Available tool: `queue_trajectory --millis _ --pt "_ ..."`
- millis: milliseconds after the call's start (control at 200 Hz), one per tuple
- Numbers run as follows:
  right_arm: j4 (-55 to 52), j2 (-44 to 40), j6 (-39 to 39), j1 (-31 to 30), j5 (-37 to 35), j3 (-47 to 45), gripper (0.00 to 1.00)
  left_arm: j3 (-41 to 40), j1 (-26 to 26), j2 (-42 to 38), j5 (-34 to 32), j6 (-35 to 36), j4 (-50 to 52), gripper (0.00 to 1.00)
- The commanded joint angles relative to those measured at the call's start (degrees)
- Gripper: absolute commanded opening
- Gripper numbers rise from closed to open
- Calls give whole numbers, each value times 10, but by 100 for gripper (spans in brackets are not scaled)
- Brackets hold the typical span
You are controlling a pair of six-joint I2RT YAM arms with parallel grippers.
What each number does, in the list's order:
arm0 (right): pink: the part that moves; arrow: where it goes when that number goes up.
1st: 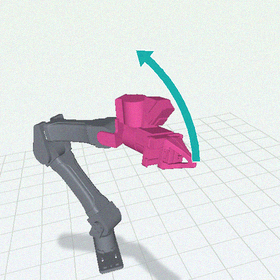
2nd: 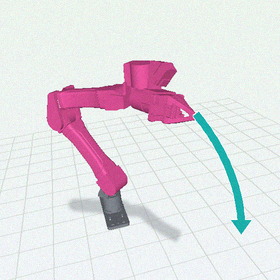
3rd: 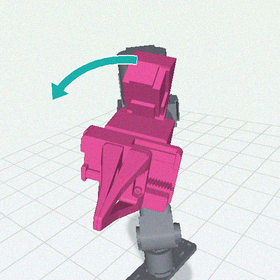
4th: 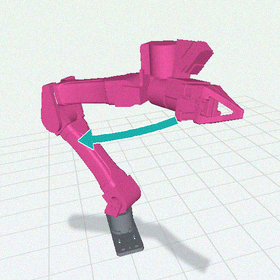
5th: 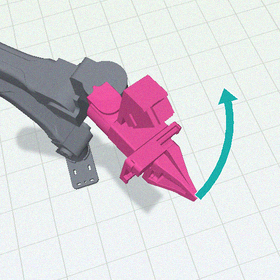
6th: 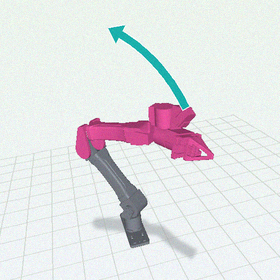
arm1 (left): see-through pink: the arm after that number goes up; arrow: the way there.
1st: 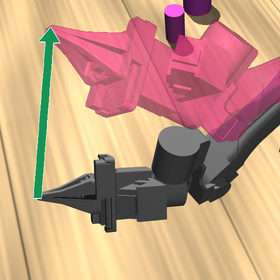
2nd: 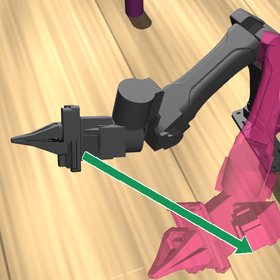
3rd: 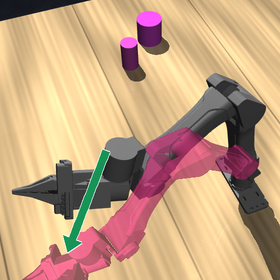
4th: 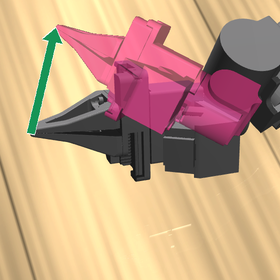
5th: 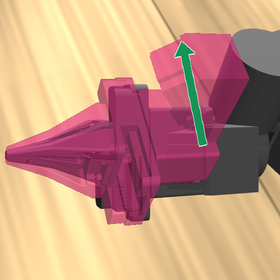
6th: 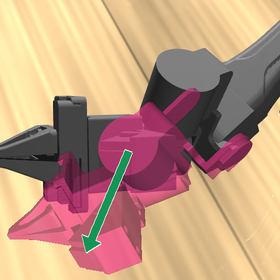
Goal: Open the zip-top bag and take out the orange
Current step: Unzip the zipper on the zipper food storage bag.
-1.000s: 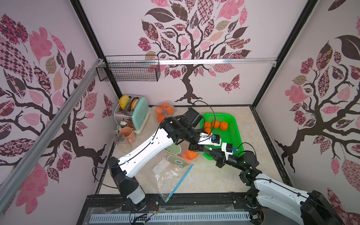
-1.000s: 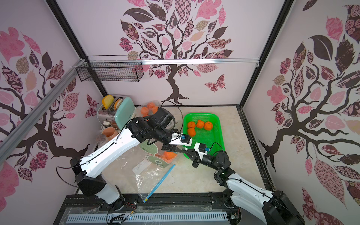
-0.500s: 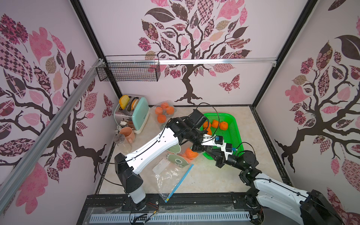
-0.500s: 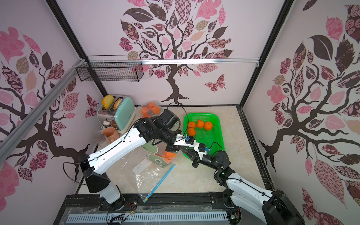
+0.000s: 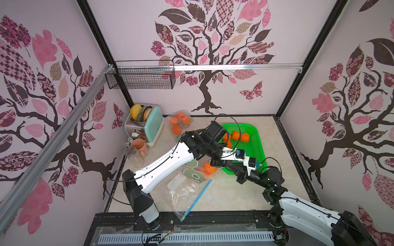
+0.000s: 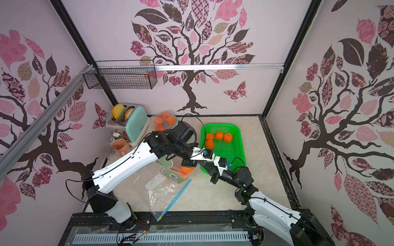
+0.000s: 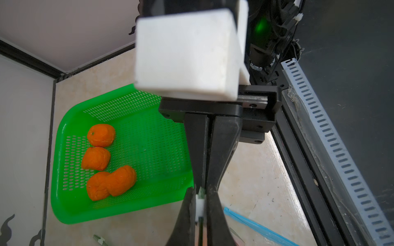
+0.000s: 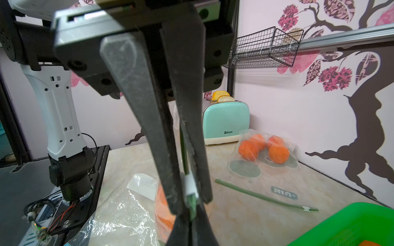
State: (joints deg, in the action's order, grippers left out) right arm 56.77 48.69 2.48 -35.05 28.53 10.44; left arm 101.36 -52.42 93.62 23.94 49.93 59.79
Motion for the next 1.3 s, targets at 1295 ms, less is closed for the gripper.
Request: queue_trajectory --millis 1295 --pt "14 -39 -16 1 -172 -15 0 21 96 -210 -436 -133 175 0"
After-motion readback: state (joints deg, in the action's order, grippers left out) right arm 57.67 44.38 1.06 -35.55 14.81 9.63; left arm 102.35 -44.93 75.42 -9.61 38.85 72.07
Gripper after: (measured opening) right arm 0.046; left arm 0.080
